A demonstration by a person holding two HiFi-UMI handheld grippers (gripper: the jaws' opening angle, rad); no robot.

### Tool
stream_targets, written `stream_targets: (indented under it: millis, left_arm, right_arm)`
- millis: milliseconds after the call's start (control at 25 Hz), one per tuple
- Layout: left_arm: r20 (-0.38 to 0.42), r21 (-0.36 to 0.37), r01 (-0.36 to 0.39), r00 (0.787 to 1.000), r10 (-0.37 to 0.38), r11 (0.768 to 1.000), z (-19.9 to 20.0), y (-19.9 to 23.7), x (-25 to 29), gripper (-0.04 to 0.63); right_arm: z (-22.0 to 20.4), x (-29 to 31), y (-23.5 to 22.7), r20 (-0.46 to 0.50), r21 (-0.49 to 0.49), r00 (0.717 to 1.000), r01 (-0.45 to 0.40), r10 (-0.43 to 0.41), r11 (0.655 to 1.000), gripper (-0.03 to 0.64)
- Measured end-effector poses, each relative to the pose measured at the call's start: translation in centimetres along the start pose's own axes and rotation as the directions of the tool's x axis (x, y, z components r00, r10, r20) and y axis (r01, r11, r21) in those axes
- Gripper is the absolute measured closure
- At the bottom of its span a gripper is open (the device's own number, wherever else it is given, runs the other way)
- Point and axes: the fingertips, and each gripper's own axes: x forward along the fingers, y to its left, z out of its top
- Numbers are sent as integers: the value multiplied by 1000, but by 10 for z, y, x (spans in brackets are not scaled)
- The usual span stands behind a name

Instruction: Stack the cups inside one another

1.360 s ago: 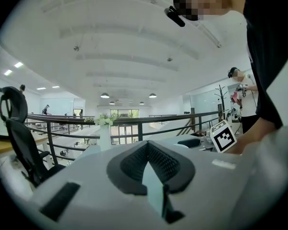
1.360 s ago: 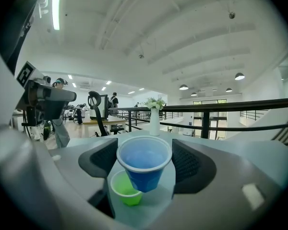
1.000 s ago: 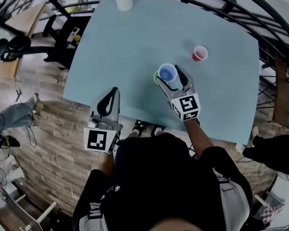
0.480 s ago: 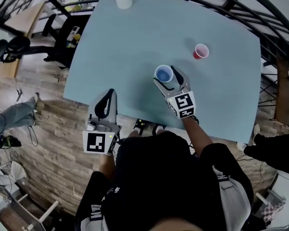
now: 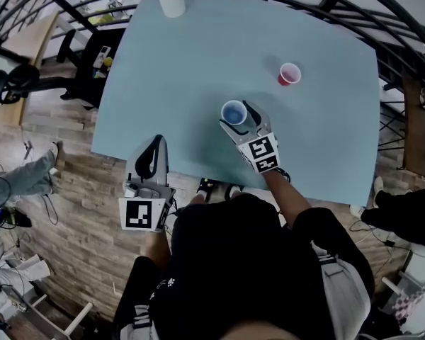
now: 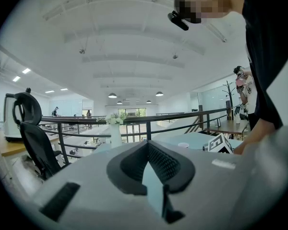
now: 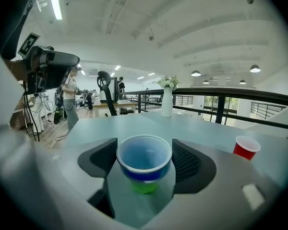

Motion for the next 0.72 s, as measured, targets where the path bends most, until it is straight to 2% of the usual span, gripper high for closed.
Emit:
stream_targets:
  millis: [520,720]
  left_arm:
    - [-4,6,12,1000,-12,1000,0,1,-2,603]
    - [11,-4,41,999,-41,999,0,0,1,603]
  right_arm:
    - [-18,2,0,-37,25,999,1,0,1000,258]
    - [-7,-3,0,-4,33,1000,14,-14,999,235]
